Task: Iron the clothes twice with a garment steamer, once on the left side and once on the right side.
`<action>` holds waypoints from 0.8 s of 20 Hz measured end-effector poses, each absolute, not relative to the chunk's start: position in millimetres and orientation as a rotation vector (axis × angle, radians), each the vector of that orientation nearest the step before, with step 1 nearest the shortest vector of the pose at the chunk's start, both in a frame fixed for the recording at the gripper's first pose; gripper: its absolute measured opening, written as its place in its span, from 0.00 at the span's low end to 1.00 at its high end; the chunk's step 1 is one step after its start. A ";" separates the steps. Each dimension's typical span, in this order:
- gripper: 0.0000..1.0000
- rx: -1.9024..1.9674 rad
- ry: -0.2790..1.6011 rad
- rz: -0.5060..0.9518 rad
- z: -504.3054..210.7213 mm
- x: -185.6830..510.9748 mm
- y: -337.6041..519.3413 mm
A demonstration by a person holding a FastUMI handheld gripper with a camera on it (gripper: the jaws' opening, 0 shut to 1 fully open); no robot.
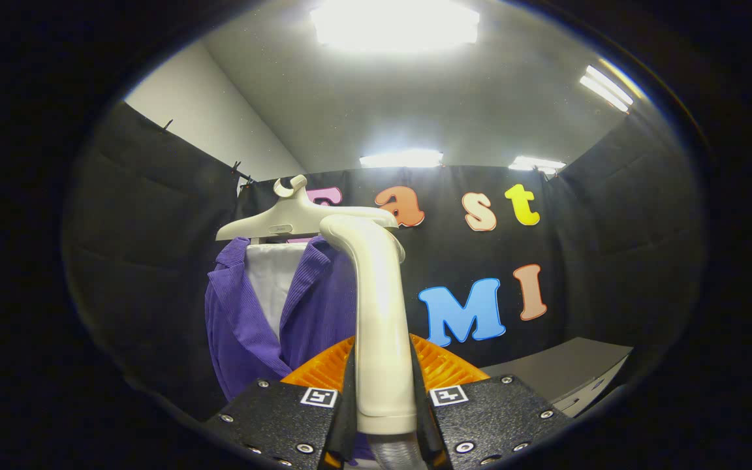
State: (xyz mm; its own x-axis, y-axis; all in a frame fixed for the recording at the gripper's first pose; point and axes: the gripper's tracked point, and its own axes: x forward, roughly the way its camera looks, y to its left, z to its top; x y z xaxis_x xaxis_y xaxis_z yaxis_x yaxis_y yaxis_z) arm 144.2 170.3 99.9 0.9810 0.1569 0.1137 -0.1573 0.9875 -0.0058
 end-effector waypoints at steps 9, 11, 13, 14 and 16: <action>0.37 -0.120 -0.082 0.097 48.5 163.3 176.7; 0.37 -0.140 -0.079 0.095 41.6 161.5 177.2; 0.37 -0.158 -0.074 0.092 31.7 155.9 176.1; 0.37 -0.170 -0.068 0.091 25.4 152.3 175.3; 0.37 -0.193 -0.048 0.093 10.3 143.8 174.1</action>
State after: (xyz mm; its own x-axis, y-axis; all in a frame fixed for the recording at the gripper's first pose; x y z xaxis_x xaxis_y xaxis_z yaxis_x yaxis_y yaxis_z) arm 143.8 174.1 10.3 0.9945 0.0973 0.0383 -0.0882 0.9771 -0.1936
